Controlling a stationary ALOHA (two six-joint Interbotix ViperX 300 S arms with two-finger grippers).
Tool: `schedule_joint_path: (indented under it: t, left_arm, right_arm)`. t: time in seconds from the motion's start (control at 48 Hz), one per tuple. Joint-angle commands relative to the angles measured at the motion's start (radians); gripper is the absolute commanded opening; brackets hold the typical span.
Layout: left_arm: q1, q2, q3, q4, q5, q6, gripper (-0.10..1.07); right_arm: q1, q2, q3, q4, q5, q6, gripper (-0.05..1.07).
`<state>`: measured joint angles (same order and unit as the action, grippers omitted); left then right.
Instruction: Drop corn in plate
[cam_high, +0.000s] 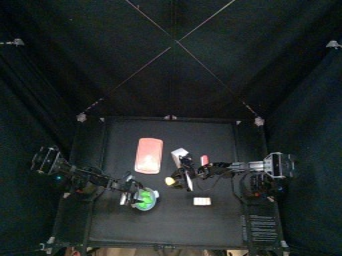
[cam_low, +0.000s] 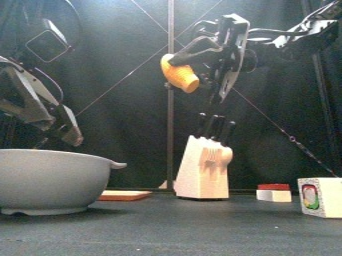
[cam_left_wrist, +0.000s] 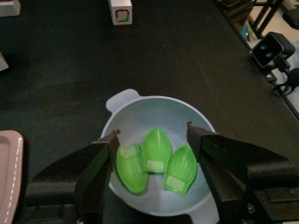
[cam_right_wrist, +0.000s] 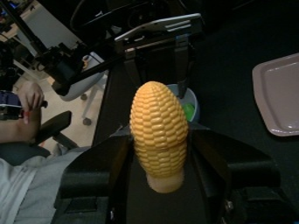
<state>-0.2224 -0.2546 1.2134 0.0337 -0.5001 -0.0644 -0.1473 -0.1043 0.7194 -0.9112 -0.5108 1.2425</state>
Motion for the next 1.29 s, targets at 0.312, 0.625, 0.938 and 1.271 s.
schedule_joint_path:
  t: [0.312, 0.625, 0.938, 1.271]
  left_arm:
    - [0.002, -0.101, -0.035, 0.112, -0.086, 0.003, 0.95]
    - [0.0, -0.133, -0.028, 0.198, -0.218, 0.009, 0.95]
    - [0.0, -0.141, -0.018, 0.272, -0.296, 0.008, 0.95]
    - [0.0, -0.153, -0.011, 0.236, -0.296, 0.006, 0.95]
  right_arm:
    - [-0.005, -0.028, -0.014, 0.048, -0.003, 0.0, 0.55]
    - [-0.014, 0.017, -0.072, 0.353, 0.048, 0.0, 0.55]
    - [-0.025, 0.127, -0.321, 0.456, 0.44, -0.002, 0.55]
    - [-0.018, 0.341, -0.63, 0.465, 0.815, 0.017, 0.55]
